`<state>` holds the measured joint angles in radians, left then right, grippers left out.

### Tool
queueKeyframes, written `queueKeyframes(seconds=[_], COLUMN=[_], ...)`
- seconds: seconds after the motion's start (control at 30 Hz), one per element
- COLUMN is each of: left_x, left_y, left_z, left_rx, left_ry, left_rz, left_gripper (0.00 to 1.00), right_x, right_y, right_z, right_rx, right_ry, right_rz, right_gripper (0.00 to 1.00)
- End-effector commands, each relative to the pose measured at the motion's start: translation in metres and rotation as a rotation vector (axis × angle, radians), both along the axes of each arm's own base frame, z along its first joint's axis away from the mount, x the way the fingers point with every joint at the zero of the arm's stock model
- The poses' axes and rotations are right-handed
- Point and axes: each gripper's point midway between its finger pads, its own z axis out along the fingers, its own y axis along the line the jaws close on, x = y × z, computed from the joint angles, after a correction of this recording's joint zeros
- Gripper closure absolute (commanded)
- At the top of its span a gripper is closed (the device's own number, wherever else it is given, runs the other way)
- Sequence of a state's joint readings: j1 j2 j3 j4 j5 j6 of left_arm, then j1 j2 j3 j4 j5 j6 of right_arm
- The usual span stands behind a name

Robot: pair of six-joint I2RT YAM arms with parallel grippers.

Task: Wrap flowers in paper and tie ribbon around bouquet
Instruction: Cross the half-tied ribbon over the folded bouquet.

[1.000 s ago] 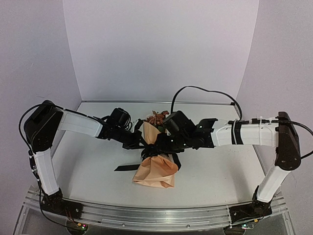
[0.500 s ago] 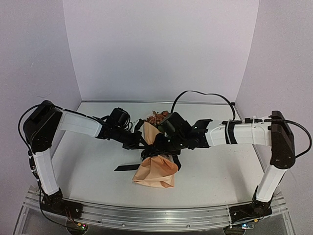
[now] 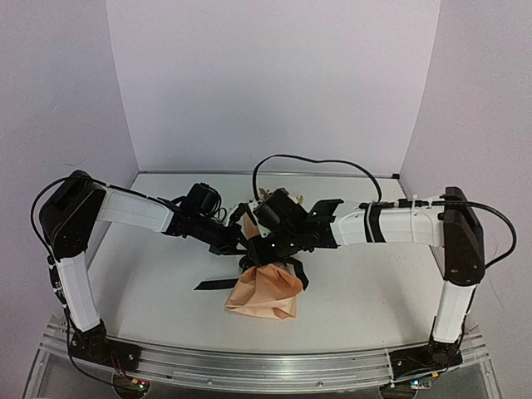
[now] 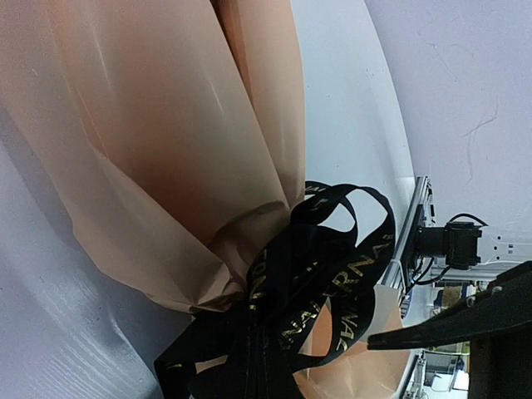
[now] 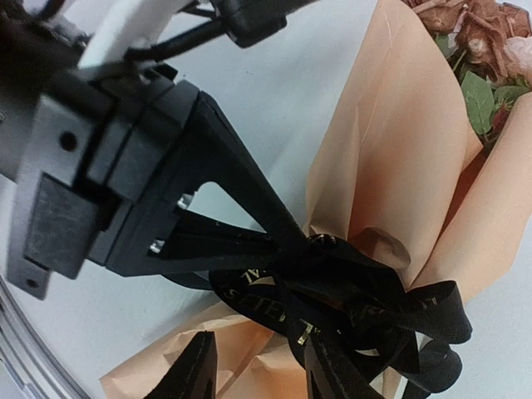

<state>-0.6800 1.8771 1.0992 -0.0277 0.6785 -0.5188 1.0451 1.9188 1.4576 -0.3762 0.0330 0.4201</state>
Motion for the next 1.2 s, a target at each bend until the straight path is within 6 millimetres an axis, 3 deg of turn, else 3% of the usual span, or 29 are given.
queueKeyframes(seconds=[0.0, 0.2, 0.4, 0.63, 0.87, 1.17], left_x=[0.004, 0.006, 0.007, 0.017, 0.032, 0.043], left_y=[-0.008, -0.009, -0.01, -0.003, 0.012, 0.021], left_z=[0.026, 0.025, 0.026, 0.026, 0.028, 0.031], left_rx=[-0.043, -0.04, -0.039, -0.021, 0.001, 0.015], left_ry=[-0.049, -0.048, -0.047, -0.061, -0.087, -0.109], left_rz=[-0.033, -0.032, -0.032, 0.019, 0.115, 0.188], left_gripper=[1.0, 1.0, 1.0, 1.0, 1.0, 1.0], right_x=[0.01, 0.016, 0.021, 0.023, 0.024, 0.018], right_y=[0.002, 0.001, -0.002, -0.011, -0.033, -0.075], right_z=[0.001, -0.009, -0.013, 0.0, 0.03, 0.029], right_rx=[-0.091, -0.135, -0.168, -0.158, -0.072, -0.017], right_ry=[-0.084, -0.102, -0.117, -0.139, -0.179, -0.153], right_rz=[0.073, 0.071, 0.051, 0.003, -0.114, -0.25], right_gripper=[0.61, 0.63, 0.72, 1.0, 1.0, 1.0])
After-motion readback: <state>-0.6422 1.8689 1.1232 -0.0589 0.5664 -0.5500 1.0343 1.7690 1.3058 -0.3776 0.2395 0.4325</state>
